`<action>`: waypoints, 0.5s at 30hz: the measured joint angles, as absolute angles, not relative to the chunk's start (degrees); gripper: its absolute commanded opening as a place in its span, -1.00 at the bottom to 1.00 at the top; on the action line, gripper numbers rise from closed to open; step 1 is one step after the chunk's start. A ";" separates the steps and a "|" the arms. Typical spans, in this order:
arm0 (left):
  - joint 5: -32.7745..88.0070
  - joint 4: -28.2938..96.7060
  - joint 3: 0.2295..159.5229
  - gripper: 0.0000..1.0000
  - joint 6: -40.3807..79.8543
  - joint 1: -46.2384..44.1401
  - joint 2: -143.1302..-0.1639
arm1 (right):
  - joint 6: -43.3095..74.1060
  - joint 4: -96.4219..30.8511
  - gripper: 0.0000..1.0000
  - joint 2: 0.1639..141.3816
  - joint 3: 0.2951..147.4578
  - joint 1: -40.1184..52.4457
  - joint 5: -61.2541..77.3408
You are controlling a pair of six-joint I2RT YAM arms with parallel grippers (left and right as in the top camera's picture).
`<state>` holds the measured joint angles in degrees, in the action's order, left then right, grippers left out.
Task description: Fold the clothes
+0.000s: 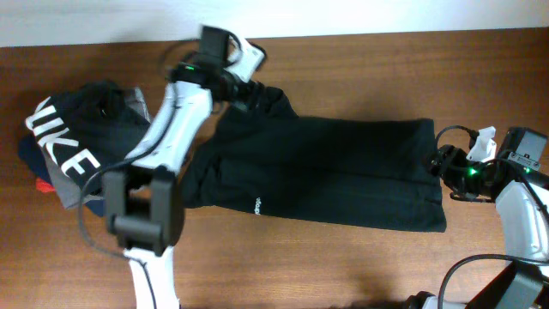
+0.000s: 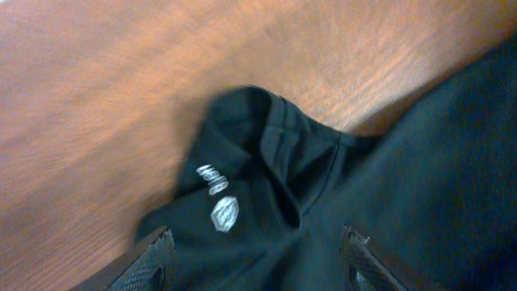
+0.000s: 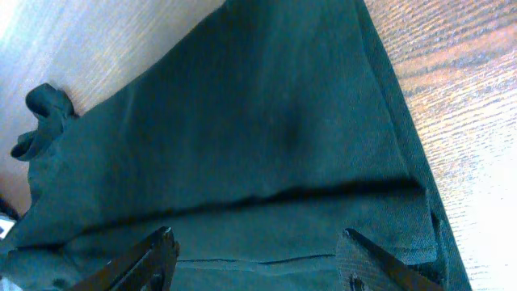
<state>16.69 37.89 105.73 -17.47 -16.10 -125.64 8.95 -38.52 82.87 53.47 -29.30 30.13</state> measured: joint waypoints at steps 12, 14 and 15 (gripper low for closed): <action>9.54 33.58 105.54 -0.15 -21.67 -18.63 -130.74 | 8.84 -38.96 0.34 82.87 53.47 -29.30 30.13; 9.28 34.39 105.54 -0.15 -21.93 -18.63 -130.78 | 8.82 -38.94 0.34 82.87 53.47 -29.30 30.13; 9.13 34.96 105.54 -0.15 -21.93 -18.63 -130.78 | 8.82 -38.94 0.34 82.87 53.47 -29.30 30.13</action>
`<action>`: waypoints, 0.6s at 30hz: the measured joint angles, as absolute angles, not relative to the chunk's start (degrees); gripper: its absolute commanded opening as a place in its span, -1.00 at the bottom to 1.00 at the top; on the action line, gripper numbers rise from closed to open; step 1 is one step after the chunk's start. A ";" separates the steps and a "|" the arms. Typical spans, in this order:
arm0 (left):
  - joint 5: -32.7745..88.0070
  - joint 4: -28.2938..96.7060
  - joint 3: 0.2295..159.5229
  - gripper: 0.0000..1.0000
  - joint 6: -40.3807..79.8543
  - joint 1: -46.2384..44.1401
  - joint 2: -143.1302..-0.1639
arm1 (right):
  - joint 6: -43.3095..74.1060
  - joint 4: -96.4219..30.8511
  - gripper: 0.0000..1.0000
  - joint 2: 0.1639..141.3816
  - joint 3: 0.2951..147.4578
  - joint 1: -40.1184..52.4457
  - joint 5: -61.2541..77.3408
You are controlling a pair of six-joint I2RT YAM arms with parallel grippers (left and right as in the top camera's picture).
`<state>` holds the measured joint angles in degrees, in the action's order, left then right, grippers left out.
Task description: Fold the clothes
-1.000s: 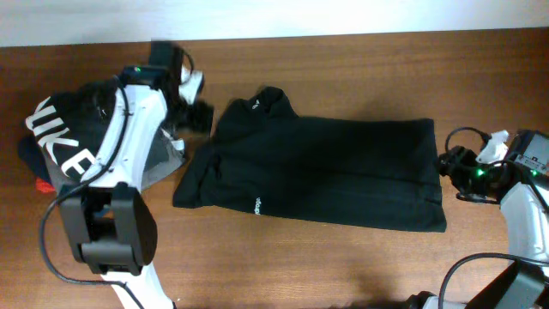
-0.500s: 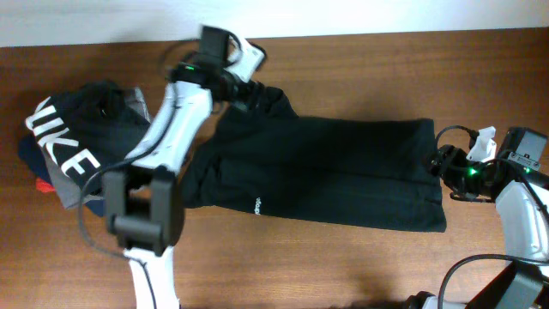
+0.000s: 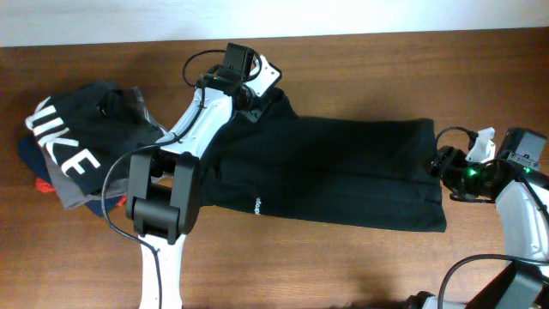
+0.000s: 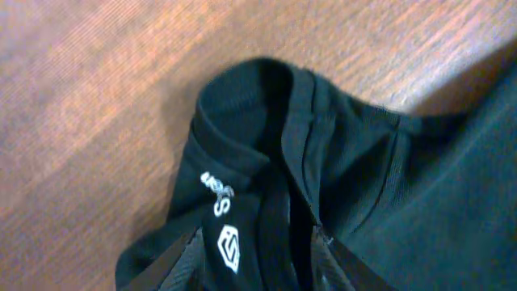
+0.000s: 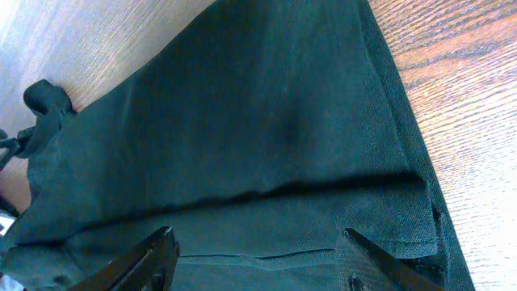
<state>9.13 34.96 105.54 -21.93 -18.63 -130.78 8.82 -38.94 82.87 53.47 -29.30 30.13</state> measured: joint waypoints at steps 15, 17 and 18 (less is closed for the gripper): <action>8.91 39.88 105.54 0.32 -22.35 -18.81 -130.80 | 8.82 -38.96 0.35 82.87 53.47 -29.30 29.85; 8.91 40.12 105.54 0.28 -22.35 -19.07 -130.82 | 8.80 -38.96 0.35 82.87 53.47 -29.30 29.85; 8.91 40.07 105.54 0.17 -22.35 -19.20 -130.82 | 8.84 -38.96 0.35 82.87 53.47 -29.30 29.85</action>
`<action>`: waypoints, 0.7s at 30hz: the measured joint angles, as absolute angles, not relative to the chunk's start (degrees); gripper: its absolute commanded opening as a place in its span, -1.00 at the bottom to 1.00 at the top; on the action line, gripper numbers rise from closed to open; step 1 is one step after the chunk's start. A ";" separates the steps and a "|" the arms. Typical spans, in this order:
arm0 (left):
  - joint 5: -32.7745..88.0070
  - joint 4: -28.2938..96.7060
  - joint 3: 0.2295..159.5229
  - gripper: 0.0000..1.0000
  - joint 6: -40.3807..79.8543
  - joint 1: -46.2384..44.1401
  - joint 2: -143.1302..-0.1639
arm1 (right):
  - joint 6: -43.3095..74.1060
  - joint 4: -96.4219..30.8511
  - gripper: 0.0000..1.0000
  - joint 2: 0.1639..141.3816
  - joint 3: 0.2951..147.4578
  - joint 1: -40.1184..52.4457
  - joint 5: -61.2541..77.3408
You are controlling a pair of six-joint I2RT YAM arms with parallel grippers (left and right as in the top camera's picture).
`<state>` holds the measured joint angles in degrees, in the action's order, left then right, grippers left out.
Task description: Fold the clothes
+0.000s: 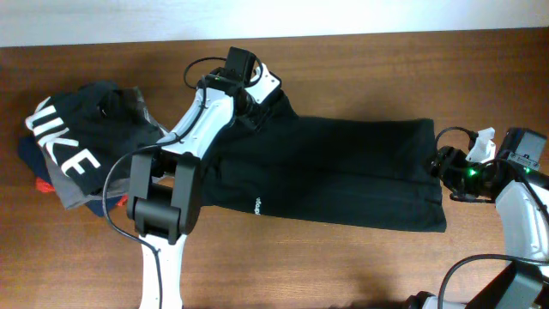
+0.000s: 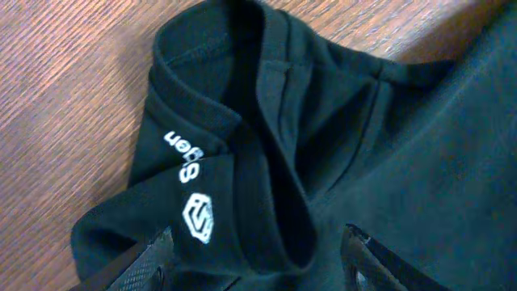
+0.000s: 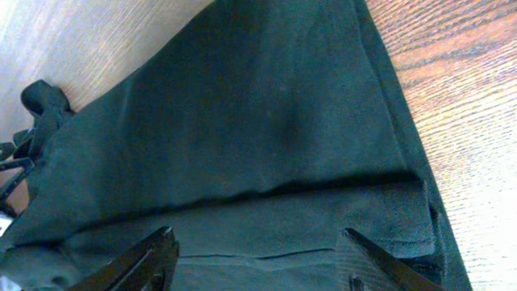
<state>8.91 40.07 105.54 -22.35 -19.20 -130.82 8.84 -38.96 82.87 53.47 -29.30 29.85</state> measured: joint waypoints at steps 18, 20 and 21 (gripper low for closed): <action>5.08 50.09 108.49 -1.00 -20.58 -19.77 -130.04 | 9.06 -33.87 0.34 82.87 53.47 -29.30 29.56; 4.80 51.86 109.21 -0.99 -20.34 -19.77 -128.25 | 9.15 -32.18 0.34 82.87 53.47 -29.30 29.45; 4.62 52.73 109.43 -0.99 -20.27 -19.77 -126.89 | 9.21 -31.29 0.34 82.87 53.47 -29.30 29.45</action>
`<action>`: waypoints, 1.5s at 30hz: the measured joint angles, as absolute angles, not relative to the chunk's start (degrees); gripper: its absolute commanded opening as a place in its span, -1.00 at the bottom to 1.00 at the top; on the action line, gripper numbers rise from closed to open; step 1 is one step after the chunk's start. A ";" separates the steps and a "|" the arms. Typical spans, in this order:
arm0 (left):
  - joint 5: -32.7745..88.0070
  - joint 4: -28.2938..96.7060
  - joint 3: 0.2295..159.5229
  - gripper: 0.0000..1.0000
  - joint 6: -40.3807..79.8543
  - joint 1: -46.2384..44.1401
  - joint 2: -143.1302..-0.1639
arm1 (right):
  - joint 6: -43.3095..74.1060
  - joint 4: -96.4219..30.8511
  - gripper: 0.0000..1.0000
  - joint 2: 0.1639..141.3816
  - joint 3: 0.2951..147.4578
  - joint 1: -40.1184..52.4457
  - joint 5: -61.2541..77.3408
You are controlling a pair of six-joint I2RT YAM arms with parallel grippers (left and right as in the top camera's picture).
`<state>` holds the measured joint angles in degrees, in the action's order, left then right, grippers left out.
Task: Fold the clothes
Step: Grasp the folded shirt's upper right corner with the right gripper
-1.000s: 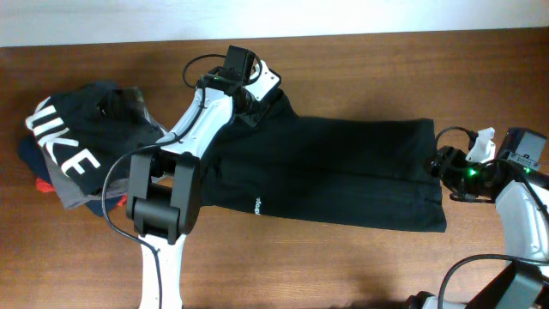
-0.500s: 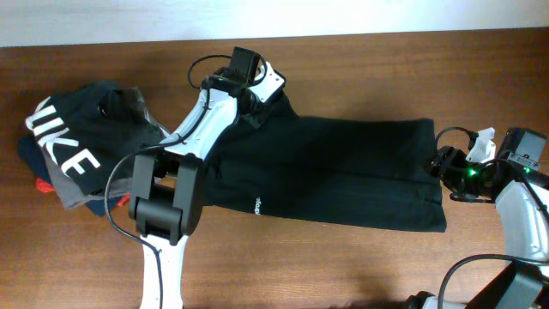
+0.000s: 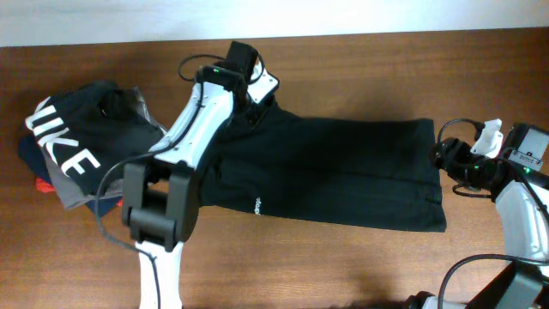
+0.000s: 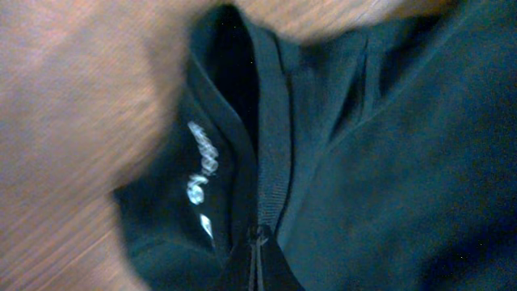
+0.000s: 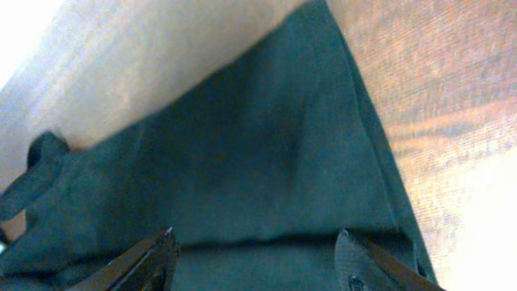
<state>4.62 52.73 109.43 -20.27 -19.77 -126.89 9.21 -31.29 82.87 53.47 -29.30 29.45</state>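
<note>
A black garment (image 3: 343, 172) lies spread flat across the middle of the wooden table. Its bunched waistband (image 4: 271, 137), with white logo print beside it, is at the garment's far left corner. My left gripper (image 3: 255, 96) is down on that corner, and in its wrist view the left gripper (image 4: 258, 242) is shut on a fold of the waistband. My right gripper (image 3: 444, 157) hovers at the garment's right end. There the right gripper (image 5: 258, 257) stands wide open, with the dark cloth (image 5: 242, 178) below it and nothing between its fingers.
A pile of other clothes (image 3: 73, 146), topped by a black piece with large white letters, sits at the table's left side. The table's far edge (image 3: 386, 33) meets a white wall. Bare wood (image 3: 343, 266) lies in front of the garment.
My left gripper was open around the waistband fold and is now shut on it. My right gripper has risen a little at the garment's right end, still open.
My left gripper was open beside the waistband corner, then stood over it with its fingers closer together. Later it was wide open, low around the fold, and now it is shut on it. My right gripper stayed open at the right end throughout.
</note>
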 measured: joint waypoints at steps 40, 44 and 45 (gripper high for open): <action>-0.21 51.81 110.50 -0.34 -16.49 -19.77 -116.90 | 9.96 -18.85 -0.70 122.32 78.61 -22.63 27.92; -0.21 51.79 110.50 -0.33 -16.49 -19.77 -116.90 | 10.31 -20.14 -0.92 122.65 78.59 -22.68 27.44; -0.23 51.70 110.50 -0.33 -16.49 -19.77 -116.92 | 10.31 -20.40 -0.92 122.65 78.61 -22.85 27.46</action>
<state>-0.23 51.70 110.50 -16.49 -19.77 -116.92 10.31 -20.40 122.65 78.61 -22.85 27.46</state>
